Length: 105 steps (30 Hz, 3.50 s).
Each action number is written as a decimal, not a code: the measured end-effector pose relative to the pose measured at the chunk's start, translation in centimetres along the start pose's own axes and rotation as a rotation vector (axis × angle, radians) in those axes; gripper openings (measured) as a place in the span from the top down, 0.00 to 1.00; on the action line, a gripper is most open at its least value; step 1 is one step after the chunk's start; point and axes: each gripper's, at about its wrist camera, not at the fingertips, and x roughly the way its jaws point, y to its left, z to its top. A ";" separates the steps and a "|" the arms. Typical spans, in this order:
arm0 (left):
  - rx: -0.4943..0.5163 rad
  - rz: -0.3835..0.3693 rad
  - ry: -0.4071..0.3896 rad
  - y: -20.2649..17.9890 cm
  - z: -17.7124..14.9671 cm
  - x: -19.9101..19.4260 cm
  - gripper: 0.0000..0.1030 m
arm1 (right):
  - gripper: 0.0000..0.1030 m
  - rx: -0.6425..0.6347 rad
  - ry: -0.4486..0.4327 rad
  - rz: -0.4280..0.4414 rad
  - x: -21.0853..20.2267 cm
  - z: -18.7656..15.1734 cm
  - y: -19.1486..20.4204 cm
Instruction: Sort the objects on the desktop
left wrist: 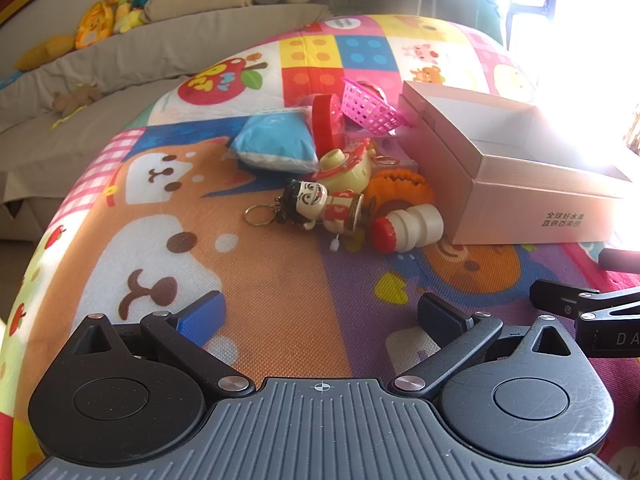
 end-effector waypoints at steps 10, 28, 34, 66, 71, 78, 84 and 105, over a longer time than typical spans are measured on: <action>0.000 0.000 0.000 0.0 0.0 0.0 0.00 | 0.00 0.001 0.000 0.000 0.0 0.0 0.0; 0.001 0.001 0.001 0.0 0.0 0.0 0.00 | 0.00 0.001 0.000 0.000 0.0 0.0 0.0; 0.006 0.000 0.008 0.0 0.2 -0.2 0.00 | 0.00 0.001 0.000 0.000 -0.1 0.0 0.0; -0.015 -0.044 0.014 1.7 1.5 -2.1 0.00 | 0.00 -0.056 0.051 0.064 -2.0 0.2 1.4; -0.052 0.011 0.021 3.2 1.8 -1.9 0.00 | 0.00 -0.075 -0.012 0.104 -3.1 0.9 2.4; -0.115 0.071 0.017 6.4 2.5 -2.6 0.00 | 0.00 -0.171 -0.053 0.150 -2.5 2.3 6.0; -0.177 0.129 -0.022 9.2 3.1 -3.6 0.00 | 0.25 -0.238 -0.022 0.198 0.2 3.9 10.1; 0.074 -0.084 0.004 2.3 3.8 1.5 0.00 | 0.58 -0.155 0.006 0.065 -3.2 -0.2 3.4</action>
